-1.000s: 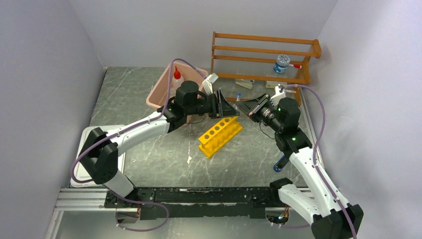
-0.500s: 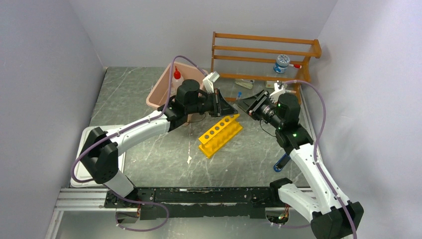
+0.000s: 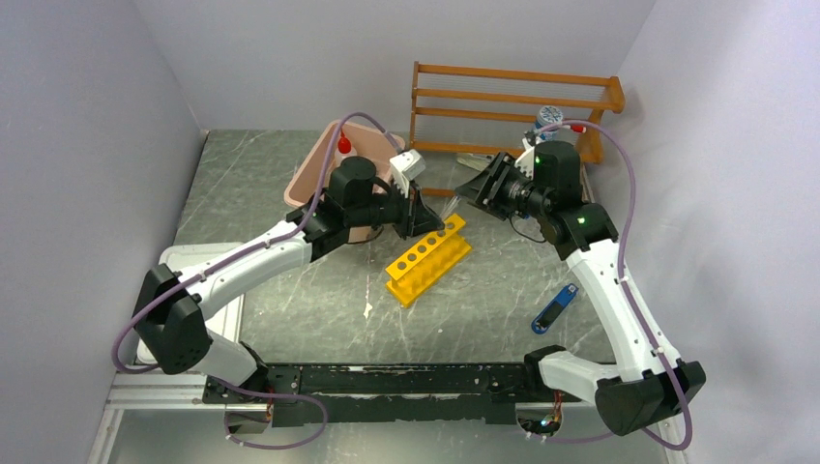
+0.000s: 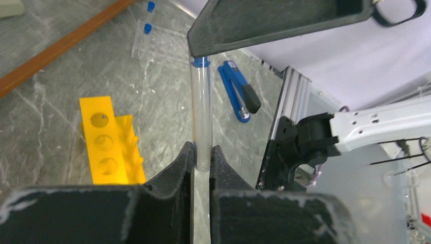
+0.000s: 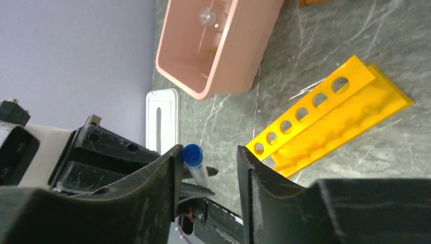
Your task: Organize the chemistry lab equipment
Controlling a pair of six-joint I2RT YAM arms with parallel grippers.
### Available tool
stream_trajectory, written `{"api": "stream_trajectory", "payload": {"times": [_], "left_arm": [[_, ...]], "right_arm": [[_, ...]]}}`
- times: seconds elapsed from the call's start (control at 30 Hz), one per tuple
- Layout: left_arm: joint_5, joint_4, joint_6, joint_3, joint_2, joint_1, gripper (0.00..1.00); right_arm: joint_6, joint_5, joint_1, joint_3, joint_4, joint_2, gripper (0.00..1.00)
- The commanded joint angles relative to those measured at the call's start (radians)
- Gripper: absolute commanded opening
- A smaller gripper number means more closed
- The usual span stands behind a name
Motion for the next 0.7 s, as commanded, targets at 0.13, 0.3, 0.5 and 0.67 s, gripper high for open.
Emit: {"api": "stream_trajectory", "payload": {"times": [0.13, 0.3, 0.5, 0.67], "left_arm": [[0.017, -0.015, 0.141, -0.078, -0.057, 0.000, 0.05], [0.007, -0.025, 0.157, -0.085, -0.063, 0.000, 0.05], [0.029, -0.027, 0.168, -0.088, -0.060, 0.000, 0.05], [0.055, -0.031, 0.190, -0.091, -0.055, 0.000, 0.05]], "right_arm": [[0.000, -0.098, -0.007, -0.071, 0.026, -0.038, 0.44], [-0.015, -0.150, -0.006, -0.080, 0.022, -0.020, 0.49], [-0.026, -0.219, -0.008, -0.110, 0.044, -0.005, 0.43], [-0.039, -0.198, -0.008, -0.118, 0.049, -0.002, 0.29]]}}
